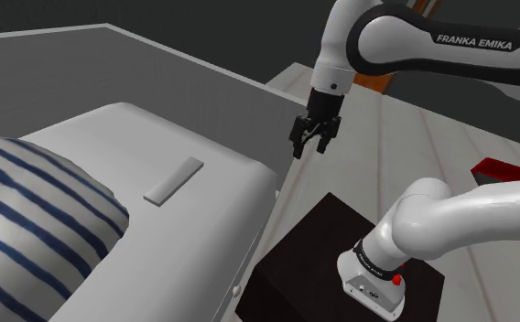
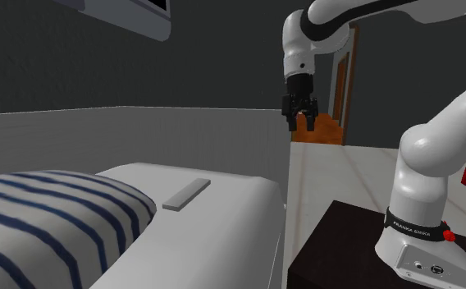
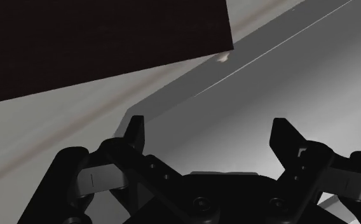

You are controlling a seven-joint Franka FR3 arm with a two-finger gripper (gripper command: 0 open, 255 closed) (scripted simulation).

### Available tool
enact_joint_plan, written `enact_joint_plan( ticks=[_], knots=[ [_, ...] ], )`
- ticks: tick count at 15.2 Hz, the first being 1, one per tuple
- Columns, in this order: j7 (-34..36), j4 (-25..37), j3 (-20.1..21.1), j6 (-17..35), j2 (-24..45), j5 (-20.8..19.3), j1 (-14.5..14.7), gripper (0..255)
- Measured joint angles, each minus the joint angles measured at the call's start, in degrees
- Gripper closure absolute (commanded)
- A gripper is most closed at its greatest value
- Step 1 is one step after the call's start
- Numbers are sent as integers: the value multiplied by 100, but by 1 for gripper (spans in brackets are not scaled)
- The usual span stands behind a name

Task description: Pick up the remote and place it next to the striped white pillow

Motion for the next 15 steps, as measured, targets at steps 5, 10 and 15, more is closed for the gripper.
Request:
enact_joint_plan(
  ticks=[5, 10, 15],
  knots=[
    [1154, 39, 702, 758, 474, 358, -20, 0],
    [2321, 425, 1391, 1613, 1411, 420, -158, 0],
    [3625, 847, 2033, 2411, 2387, 162, -315, 0]
  ],
)
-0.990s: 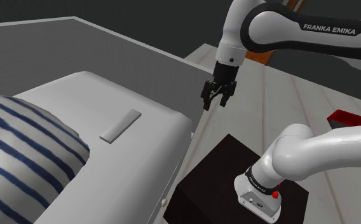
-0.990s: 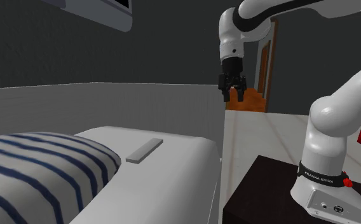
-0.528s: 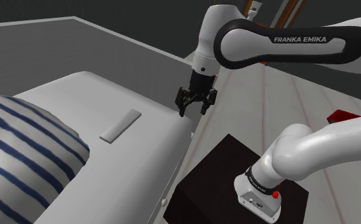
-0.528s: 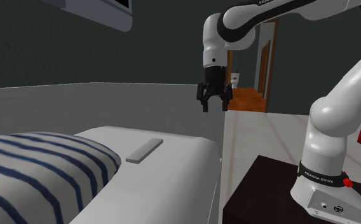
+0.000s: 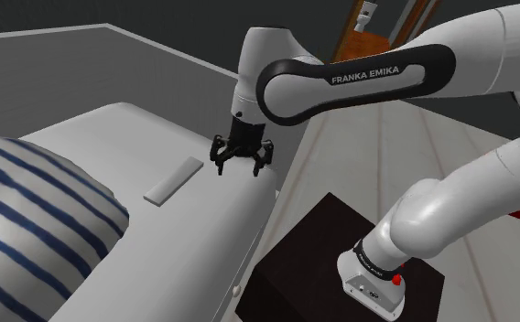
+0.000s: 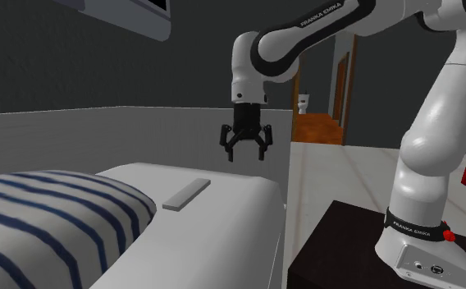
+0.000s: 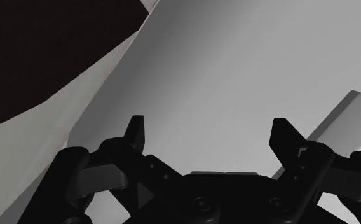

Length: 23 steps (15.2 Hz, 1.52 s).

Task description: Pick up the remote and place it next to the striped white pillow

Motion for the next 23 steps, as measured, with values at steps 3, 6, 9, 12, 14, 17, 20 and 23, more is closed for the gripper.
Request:
enact_joint_plan(
  ticks=[3, 6, 9, 12, 14, 17, 20, 23],
  knots=[
    [873, 544, 291, 294, 764, -445, -117, 0],
    [1769, 1017, 449, 609, 1564, -1023, -134, 0],
    [2690, 1578, 453, 760, 2338, -1655, -3, 0],
    [3494, 2191, 328, 739, 2989, -2180, 231, 0],
    [3985, 2733, 172, 679, 3522, -2538, 440, 0],
    [4270, 3044, 32, 704, 3891, -2764, 577, 0],
    [4345, 3020, -16, 850, 4025, -2845, 617, 0],
    [4387, 2975, -61, 1017, 4159, -2922, 645, 0]
  ],
)
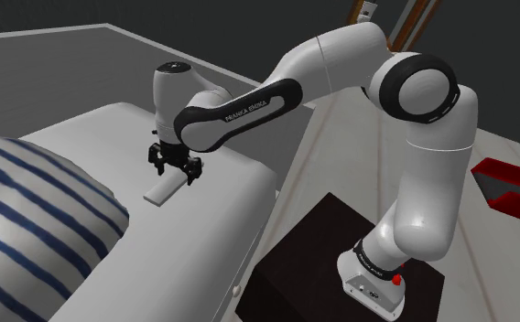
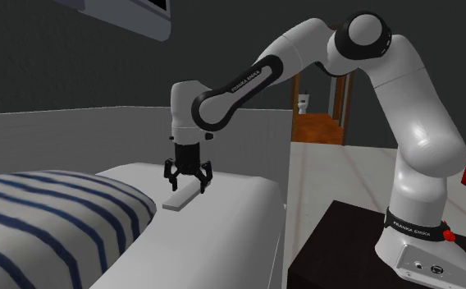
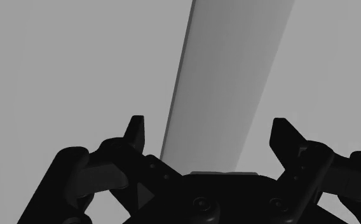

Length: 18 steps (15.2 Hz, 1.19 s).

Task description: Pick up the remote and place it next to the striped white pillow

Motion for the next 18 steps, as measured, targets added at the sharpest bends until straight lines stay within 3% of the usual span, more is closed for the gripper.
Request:
enact_joint_plan(
  ticks=[6, 7, 18],
  knots=[
    [18, -5, -9, 38, 33, -19, 14, 0],
    [18, -5, -9, 38, 33, -19, 14, 255],
    [11, 5, 0, 6, 7, -4, 8, 255]
  ],
)
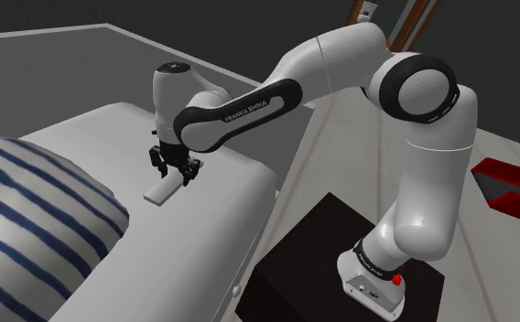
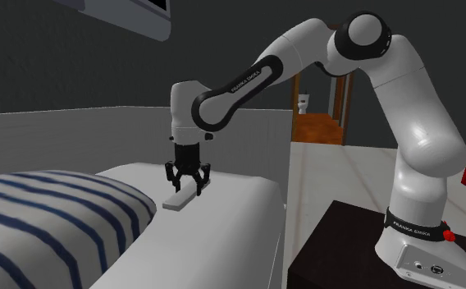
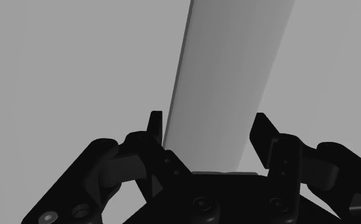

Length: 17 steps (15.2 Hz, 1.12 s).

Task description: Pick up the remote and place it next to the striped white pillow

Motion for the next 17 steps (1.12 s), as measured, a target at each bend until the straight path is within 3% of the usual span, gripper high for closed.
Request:
enact_joint_plan(
  ticks=[17],
  knots=[
    [-201, 541, 172, -1026, -541, 332, -95, 255]
  ],
)
